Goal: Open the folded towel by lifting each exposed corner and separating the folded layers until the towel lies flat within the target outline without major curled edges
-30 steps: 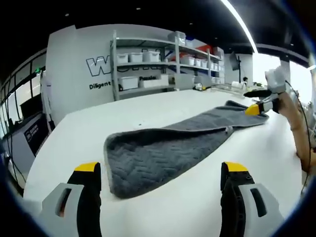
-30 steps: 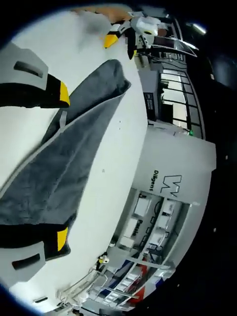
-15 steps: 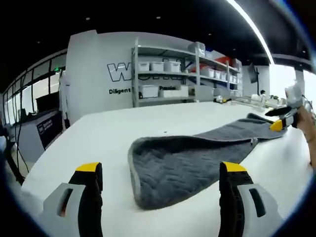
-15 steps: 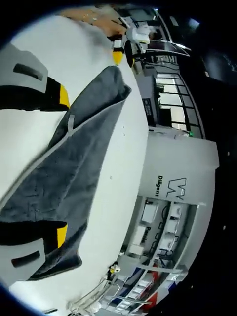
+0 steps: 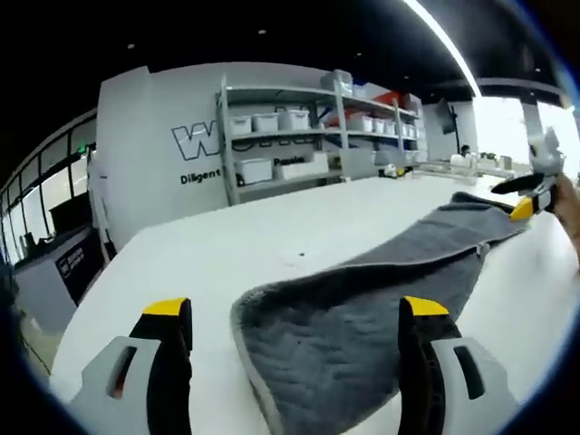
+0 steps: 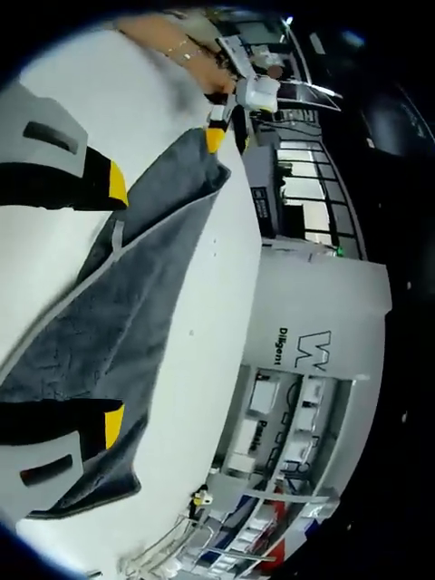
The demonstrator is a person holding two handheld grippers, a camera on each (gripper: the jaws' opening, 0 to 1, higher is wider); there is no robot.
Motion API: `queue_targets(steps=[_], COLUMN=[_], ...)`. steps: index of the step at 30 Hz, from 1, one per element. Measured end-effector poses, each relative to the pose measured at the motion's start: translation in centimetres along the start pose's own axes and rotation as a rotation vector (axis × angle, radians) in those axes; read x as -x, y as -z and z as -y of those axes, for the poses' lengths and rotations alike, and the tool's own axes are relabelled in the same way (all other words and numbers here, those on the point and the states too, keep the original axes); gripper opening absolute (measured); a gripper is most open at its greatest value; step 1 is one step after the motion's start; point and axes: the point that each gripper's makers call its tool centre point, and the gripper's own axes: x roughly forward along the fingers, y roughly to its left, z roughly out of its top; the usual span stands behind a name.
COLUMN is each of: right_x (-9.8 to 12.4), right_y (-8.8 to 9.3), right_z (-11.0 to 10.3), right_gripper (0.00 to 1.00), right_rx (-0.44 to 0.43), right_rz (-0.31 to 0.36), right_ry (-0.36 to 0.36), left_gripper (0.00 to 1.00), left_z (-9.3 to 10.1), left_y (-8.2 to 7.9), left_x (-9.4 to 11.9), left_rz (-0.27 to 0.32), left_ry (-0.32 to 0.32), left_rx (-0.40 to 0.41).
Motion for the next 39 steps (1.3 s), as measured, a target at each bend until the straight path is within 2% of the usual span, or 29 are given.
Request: queue_targets(steps=[8, 10, 12, 15, 17, 18, 19, 20, 21, 22, 26, 31, 34, 35, 36, 39], right_x=[0.6, 0.6, 0.5, 0.6, 0.7, 0.8, 0.9, 0.9, 1.0, 1.0, 0.9, 0.8, 0.7, 0.7, 0.7, 0.6], right_y=[-1.1, -1.0, -0.9, -0.7, -0.7, -0.6, -0.6, -0.6, -0.7, -0.7, -0.6, -0.5, -0.5, -0.4, -0.4, -0.3], right_z=[-1.3, -1.3, -1.1, -0.5, 0.0, 0.3, 0.6, 0.7, 0.9, 1.2, 1.0, 0.9, 0.9, 0.8, 0.8, 0.6], right_gripper=[0.85, 0.85, 0.84, 0.84, 0.82, 0.82, 0.82, 0.81, 0.80, 0.80, 0.80, 0.80, 0.80, 0.80, 0.80, 0.80], right_rx=[0.028, 0.026, 0.023, 0.011, -0.001, -0.009, -0.017, -0.019, -0.025, -0.036, -0.036, -0.041, -0.043, -0.042, -0.042, -0.045], right_rz=[0.049, 0.048, 0.044, 0.039, 0.037, 0.034, 0.037, 0.039, 0.043, 0.047, 0.038, 0.035, 0.033, 0.028, 0.025, 0.024], right_ry=[-0.023, -0.028, -0.027, -0.016, -0.009, -0.003, 0.005, 0.007, 0.013, 0.021, 0.022, 0.014, 0.012, 0.008, 0.007, 0.002], left_gripper=[0.90, 0.87, 0.80, 0.67, 0.56, 0.51, 0.43, 0.33, 0.30, 0.31, 0.21, 0.11, 0.09, 0.09, 0.09, 0.09], left_z=[-0.8, -1.2, -1.5, -1.8, -1.8, -1.8, -1.8, -1.9, -1.9, -1.9, -1.6, -0.5, 0.8, 1.3, 2.2, 3.0], left_y=[0.1, 0.7, 1.3, 1.1, 1.3, 1.8, 2.6, 2.9, 3.4, 3.7, 3.0, 1.9, 0.9, 0.4, -0.1, -0.9], left_x=[-2.2, -3.0, -3.4, -3.6, -3.7, -3.9, -3.9, -3.9, -3.8, -3.8, -3.5, -2.7, -1.6, -1.3, -0.8, 0.5], left_rz=[0.006, -0.013, -0.031, 0.006, 0.007, -0.003, -0.038, -0.059, -0.083, -0.101, -0.072, -0.042, -0.017, 0.008, 0.033, 0.051], left_ry=[0.043, 0.062, 0.073, 0.083, 0.084, 0.083, 0.074, 0.067, 0.061, 0.052, 0.039, 0.046, 0.063, 0.075, 0.113, 0.137], left_rx=[-0.004, -0.006, -0.003, 0.021, 0.025, 0.029, 0.005, -0.002, -0.023, -0.082, -0.069, -0.135, -0.161, -0.155, -0.138, -0.143])
